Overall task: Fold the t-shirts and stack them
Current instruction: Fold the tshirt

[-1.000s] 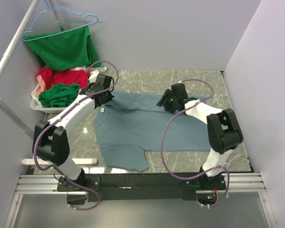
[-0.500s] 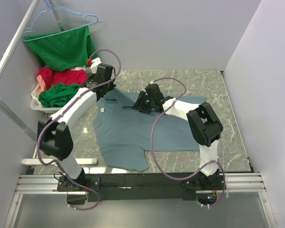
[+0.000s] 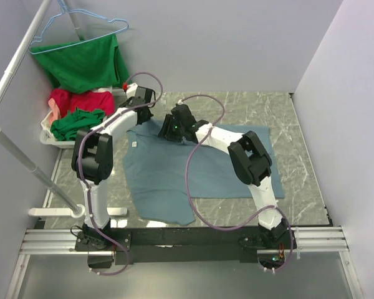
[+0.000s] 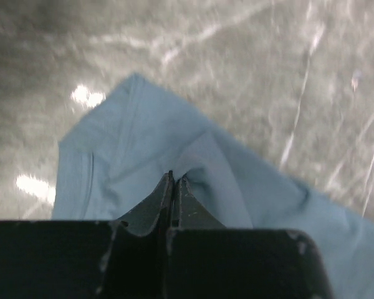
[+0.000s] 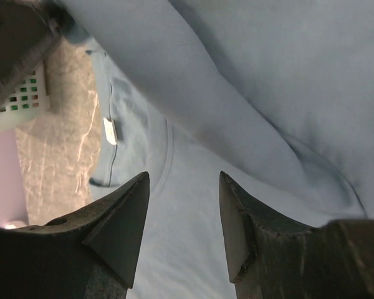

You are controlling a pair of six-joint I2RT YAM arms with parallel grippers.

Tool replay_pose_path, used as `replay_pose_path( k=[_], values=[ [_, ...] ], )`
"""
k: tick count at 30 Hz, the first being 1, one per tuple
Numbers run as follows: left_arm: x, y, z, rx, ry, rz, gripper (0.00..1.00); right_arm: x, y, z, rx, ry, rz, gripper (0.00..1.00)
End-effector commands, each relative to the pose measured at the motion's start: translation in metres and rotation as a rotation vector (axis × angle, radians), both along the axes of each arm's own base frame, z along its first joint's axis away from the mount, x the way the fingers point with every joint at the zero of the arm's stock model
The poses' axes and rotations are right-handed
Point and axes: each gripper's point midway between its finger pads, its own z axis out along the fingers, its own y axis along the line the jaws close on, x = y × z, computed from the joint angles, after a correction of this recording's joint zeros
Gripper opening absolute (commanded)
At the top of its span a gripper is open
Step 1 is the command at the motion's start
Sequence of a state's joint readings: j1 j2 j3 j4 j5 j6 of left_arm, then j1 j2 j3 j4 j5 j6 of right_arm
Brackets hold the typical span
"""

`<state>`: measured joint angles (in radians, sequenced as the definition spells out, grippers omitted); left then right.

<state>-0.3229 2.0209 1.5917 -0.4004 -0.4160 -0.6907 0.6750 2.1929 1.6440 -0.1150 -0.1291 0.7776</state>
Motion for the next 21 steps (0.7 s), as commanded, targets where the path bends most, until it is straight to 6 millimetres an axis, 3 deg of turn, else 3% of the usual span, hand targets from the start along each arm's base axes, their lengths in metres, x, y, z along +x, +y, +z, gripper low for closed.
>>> replay_pose_path(
  k=[1, 5, 11, 21],
  values=[
    [0.042, 0.004, 0.041, -0.028, -0.151, 0.009, 0.01, 0.002, 0.015, 0.006, -0.041, -0.041, 0.035, 0.55],
    [0.057, -0.001, 0.043, -0.033, -0.169, -0.012, 0.01, 0.001, 0.020, 0.004, -0.070, -0.053, 0.047, 0.55],
    [0.056, -0.007, 0.004, -0.038, -0.090, -0.038, 0.01, 0.005, 0.020, -0.016, -0.127, -0.037, 0.040, 0.55],
    [0.048, -0.009, -0.031, -0.047, -0.029, -0.042, 0.01, 0.031, 0.016, -0.023, -0.198, -0.095, -0.025, 0.55]
  ],
)
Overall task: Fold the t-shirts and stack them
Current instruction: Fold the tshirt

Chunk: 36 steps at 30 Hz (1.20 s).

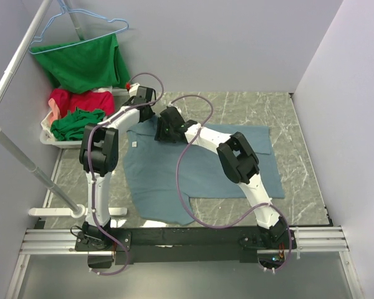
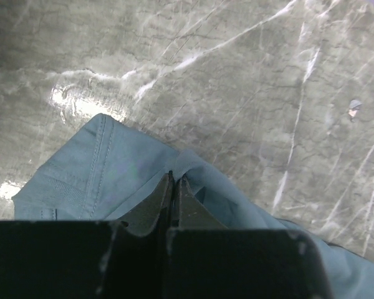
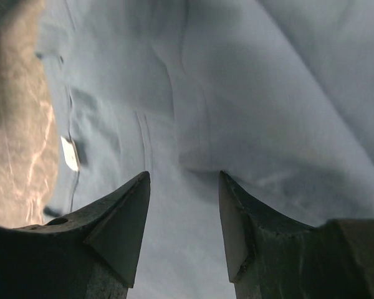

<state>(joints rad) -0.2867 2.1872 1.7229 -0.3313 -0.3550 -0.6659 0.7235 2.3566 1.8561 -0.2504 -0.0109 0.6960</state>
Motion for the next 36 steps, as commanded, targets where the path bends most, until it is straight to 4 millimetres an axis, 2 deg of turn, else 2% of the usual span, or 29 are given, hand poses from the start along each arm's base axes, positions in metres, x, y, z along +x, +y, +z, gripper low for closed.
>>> replay_pose_path(
  k=[1, 4, 11, 13, 17, 21, 24, 32, 33, 34, 36],
  values=[
    [0.004, -0.006, -0.005, -0.010, -0.010, -0.021, 0.01, 0.022, -0.002, 0.012, -0.040, -0.079, -0.045, 0.55],
    [0.002, -0.005, -0.011, -0.005, 0.004, -0.022, 0.01, 0.027, -0.002, 0.013, -0.036, -0.094, -0.063, 0.55],
    [-0.002, -0.004, -0.013, -0.005, 0.010, -0.021, 0.01, 0.032, -0.002, -0.005, -0.061, -0.060, -0.080, 0.53],
    [-0.003, -0.003, -0.015, -0.002, 0.013, -0.023, 0.01, 0.031, -0.003, -0.007, -0.062, -0.054, -0.092, 0.44],
    [-0.004, -0.001, -0.012, 0.003, 0.010, -0.016, 0.01, 0.030, -0.009, -0.005, -0.077, -0.055, -0.108, 0.16],
    [-0.004, 0.001, -0.007, 0.005, 0.002, -0.008, 0.01, 0.025, -0.018, 0.002, -0.094, -0.066, -0.128, 0.00],
    [-0.004, 0.002, -0.002, 0.009, -0.005, -0.003, 0.01, 0.019, -0.027, 0.005, -0.103, -0.069, -0.138, 0.00],
    [-0.012, 0.011, 0.027, 0.027, -0.038, 0.017, 0.01, 0.009, -0.040, 0.035, -0.093, -0.100, -0.149, 0.00],
    [-0.013, 0.012, 0.030, 0.027, -0.042, 0.020, 0.01, 0.006, -0.043, 0.034, -0.097, -0.096, -0.148, 0.00],
    [-0.017, 0.013, 0.030, 0.029, -0.035, 0.022, 0.01, 0.005, -0.045, 0.042, -0.091, -0.104, -0.150, 0.00],
    [-0.020, 0.014, 0.040, 0.025, -0.047, 0.027, 0.01, -0.001, -0.049, 0.041, -0.097, -0.095, -0.145, 0.00]
  ],
)
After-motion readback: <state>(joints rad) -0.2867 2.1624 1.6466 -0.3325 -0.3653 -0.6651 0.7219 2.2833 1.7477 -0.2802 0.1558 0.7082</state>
